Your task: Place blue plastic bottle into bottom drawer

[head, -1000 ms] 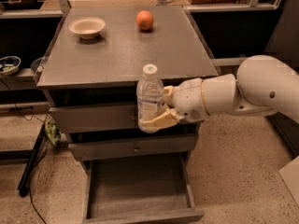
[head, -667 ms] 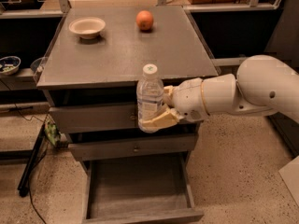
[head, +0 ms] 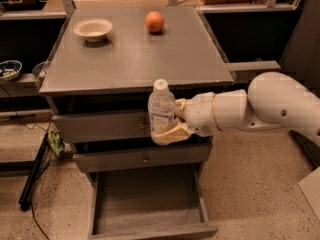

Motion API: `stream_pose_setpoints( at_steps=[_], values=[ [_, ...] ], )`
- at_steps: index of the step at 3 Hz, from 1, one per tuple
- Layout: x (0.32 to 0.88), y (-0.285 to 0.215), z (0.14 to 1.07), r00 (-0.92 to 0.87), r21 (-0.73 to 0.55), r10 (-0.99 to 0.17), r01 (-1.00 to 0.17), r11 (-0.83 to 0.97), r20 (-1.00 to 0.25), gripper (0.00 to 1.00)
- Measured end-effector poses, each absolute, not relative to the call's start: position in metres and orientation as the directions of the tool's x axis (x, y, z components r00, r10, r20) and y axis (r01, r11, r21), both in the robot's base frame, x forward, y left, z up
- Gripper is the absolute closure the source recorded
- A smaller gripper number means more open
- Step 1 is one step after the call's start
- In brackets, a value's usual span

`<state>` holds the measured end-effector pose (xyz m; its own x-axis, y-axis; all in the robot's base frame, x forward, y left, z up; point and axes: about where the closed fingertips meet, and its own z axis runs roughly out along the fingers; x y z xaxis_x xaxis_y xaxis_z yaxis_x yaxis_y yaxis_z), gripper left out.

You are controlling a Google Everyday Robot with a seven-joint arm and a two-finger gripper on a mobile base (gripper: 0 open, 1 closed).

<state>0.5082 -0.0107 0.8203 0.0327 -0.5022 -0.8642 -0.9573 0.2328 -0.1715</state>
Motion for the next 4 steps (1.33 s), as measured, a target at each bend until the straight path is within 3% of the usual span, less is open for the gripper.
stream_pose_setpoints(
  at_steps=[4],
  values=[
    [0.525,-0.015,0.777,-0.023,-0.131,-0.502,-0.954,0.27,-0.864,1.0]
  ],
)
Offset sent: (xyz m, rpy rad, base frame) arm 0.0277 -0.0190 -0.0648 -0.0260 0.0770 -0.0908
